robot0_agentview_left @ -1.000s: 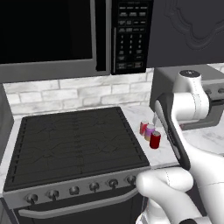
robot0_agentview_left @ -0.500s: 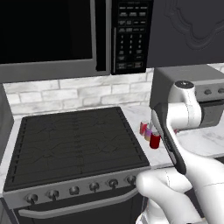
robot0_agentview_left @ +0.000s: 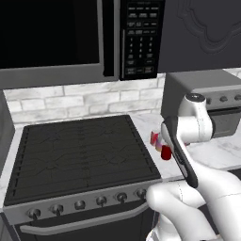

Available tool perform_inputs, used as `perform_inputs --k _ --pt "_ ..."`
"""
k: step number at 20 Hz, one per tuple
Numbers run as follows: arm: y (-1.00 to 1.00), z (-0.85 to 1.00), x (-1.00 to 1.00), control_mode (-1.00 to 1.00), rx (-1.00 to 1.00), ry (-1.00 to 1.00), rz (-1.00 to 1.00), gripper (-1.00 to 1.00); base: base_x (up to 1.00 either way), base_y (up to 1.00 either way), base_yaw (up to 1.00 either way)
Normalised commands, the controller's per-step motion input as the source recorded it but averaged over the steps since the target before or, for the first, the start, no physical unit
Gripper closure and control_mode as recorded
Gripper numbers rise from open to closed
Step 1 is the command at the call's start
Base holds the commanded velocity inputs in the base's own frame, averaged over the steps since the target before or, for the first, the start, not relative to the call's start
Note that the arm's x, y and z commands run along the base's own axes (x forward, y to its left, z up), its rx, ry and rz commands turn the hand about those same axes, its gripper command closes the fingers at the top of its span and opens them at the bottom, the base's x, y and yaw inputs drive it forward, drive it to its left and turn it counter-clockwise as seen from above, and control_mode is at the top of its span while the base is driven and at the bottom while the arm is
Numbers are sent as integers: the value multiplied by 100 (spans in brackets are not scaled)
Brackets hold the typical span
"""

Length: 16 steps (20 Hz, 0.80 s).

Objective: Four empty soda cans are scattered around the kitchen. Gather all the cans and cluster them next to the stove for recycling.

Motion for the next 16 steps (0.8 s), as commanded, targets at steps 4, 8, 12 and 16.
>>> perform_inputs --k 4,8,12,16 --pt "0 -22 8 -100 0 0 0 100 0 0 0" --pt "0 -34 11 -100 0 0 0 100 0 0 0" --pt "0 -34 17 -100 0 -1 0 100 0 0 0" --pt "0 -33 21 -100 0 0 0 100 0 0 0"
